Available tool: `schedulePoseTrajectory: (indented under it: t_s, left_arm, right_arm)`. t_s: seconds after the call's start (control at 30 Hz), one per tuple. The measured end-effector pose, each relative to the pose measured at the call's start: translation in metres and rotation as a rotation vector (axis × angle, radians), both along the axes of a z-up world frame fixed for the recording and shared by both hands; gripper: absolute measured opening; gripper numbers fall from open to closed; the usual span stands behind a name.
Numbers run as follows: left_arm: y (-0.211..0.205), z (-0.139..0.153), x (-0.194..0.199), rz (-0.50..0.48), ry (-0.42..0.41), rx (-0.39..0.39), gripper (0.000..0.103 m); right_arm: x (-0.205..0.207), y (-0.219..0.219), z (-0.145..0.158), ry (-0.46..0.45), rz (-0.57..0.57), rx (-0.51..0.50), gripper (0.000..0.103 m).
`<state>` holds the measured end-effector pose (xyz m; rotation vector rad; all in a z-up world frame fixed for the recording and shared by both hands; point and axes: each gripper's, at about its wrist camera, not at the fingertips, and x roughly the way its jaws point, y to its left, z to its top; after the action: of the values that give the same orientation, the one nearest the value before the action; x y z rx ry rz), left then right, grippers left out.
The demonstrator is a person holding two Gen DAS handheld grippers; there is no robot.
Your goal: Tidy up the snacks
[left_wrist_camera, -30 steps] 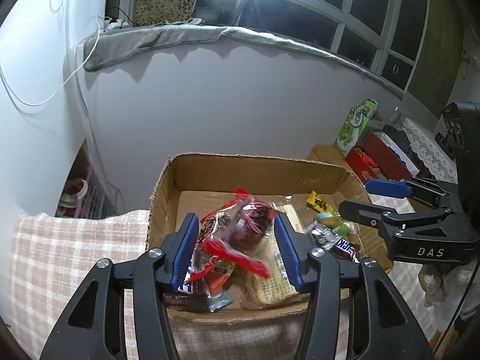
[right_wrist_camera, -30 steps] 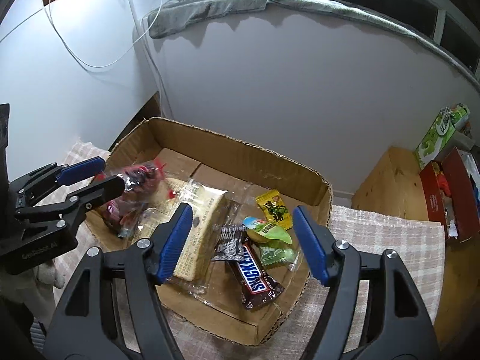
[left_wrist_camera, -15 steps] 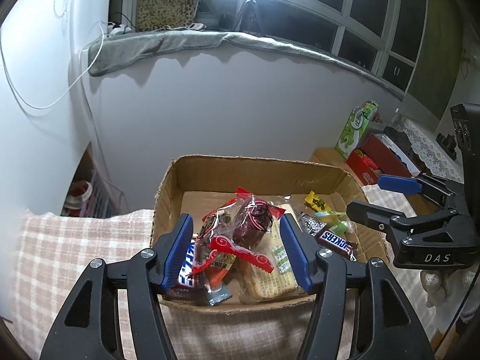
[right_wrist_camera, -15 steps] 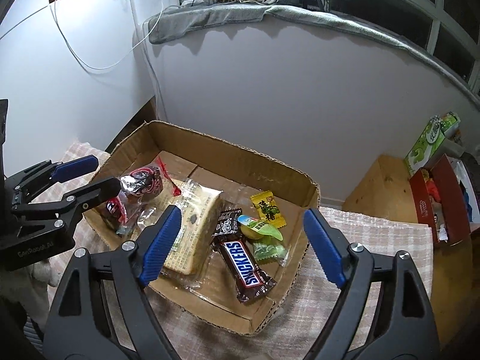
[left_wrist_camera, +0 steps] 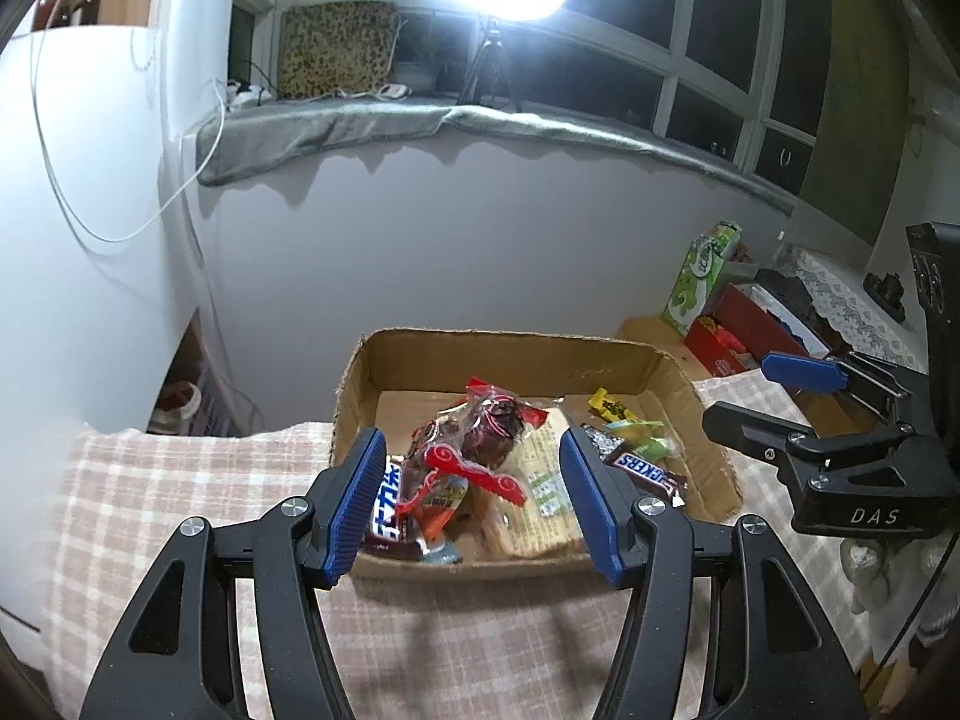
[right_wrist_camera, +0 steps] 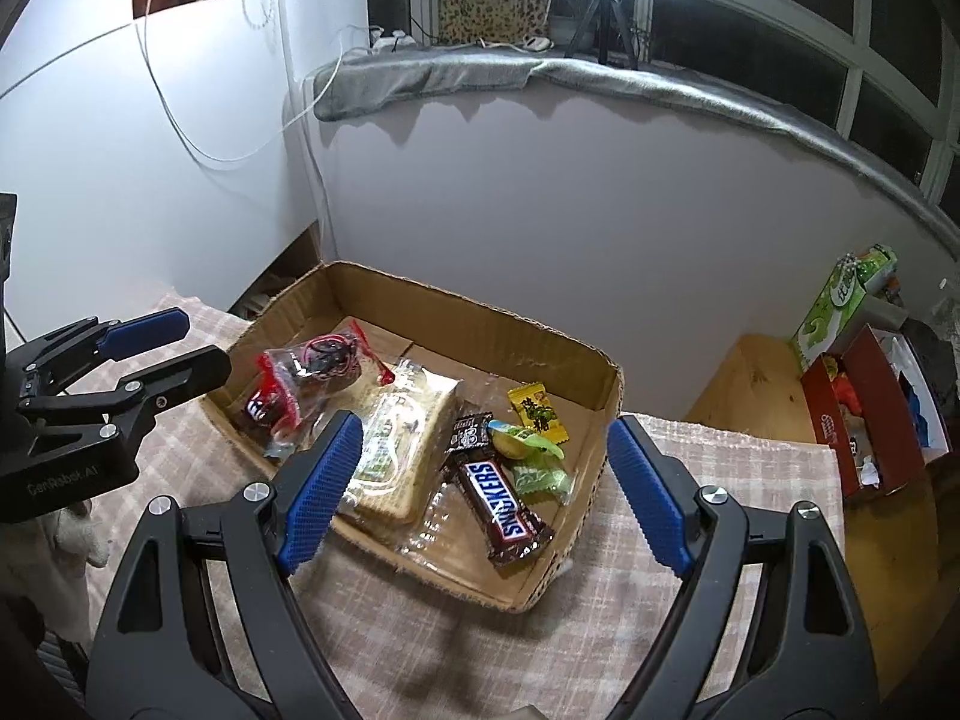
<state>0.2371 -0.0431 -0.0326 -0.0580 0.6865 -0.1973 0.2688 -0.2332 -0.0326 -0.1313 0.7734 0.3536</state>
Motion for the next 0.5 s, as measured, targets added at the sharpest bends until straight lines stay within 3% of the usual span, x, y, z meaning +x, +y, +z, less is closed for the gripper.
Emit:
schedulePoseTrajectory:
  t_s: [0.23, 0.37, 0.5]
  left_arm:
    - [0.003, 0.013, -0.029, 0.0, -0.055, -0.03, 0.063]
    - [0.005, 0.021, -0.047, 0.008, -0.092, -0.045, 0.068]
    - [0.004, 0.026, -0.061, 0.002, -0.115, -0.041, 0.072]
  right_arm:
    - [-0.028, -0.011, 0.012, -0.047, -0.033, 0.028, 0.087]
    - [-0.045, -0.017, 0.019, -0.091, -0.059, 0.034, 0.1]
    - [-0.06, -0.019, 0.026, -0.133, -0.083, 0.019, 0.1]
